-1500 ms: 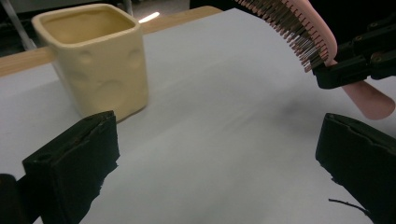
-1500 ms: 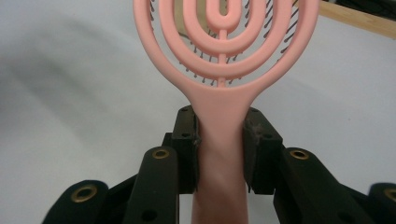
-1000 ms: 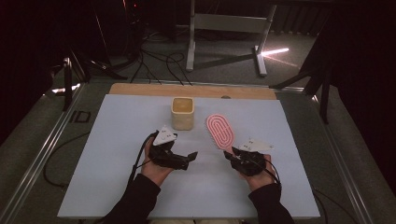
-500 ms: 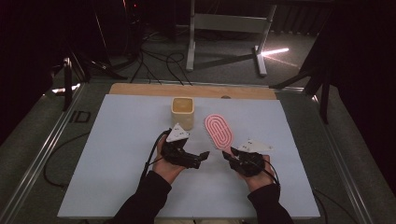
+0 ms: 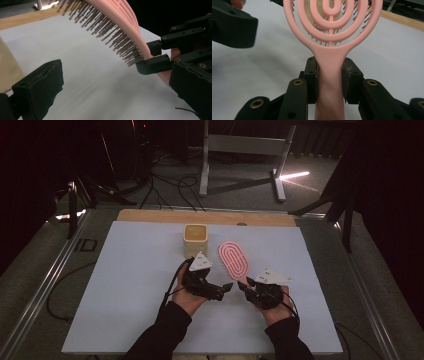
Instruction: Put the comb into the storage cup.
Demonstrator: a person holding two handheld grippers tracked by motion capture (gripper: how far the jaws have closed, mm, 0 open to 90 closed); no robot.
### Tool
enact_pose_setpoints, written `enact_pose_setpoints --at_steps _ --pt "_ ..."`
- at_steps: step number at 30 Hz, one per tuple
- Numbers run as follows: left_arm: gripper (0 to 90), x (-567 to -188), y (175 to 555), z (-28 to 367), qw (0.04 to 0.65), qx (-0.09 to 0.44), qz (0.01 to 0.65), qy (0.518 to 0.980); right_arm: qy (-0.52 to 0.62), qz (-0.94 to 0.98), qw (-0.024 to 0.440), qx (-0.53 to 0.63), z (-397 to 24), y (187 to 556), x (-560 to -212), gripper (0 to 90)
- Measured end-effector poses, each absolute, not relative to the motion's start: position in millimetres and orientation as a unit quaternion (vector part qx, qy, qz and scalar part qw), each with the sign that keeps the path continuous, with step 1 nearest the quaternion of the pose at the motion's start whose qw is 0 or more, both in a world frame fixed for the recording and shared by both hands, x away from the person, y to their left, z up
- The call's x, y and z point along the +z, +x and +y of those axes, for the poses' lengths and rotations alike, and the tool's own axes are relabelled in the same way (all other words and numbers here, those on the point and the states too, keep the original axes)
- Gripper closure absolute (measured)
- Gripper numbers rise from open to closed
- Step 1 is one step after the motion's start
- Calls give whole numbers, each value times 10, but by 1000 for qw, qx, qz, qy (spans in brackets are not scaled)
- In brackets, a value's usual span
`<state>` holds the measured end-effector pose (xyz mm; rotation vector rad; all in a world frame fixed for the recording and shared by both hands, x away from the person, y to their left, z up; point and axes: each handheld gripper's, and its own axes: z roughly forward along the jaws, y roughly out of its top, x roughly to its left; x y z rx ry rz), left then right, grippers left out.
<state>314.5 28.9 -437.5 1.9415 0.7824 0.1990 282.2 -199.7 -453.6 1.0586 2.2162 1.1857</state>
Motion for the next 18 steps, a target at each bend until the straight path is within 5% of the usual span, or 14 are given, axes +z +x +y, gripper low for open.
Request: enact_pose_setpoints --at_steps 18 --pt "8 -4364 3220 133 504 58 332 795 365 802 206 426 -1925 2806 -4561 696"
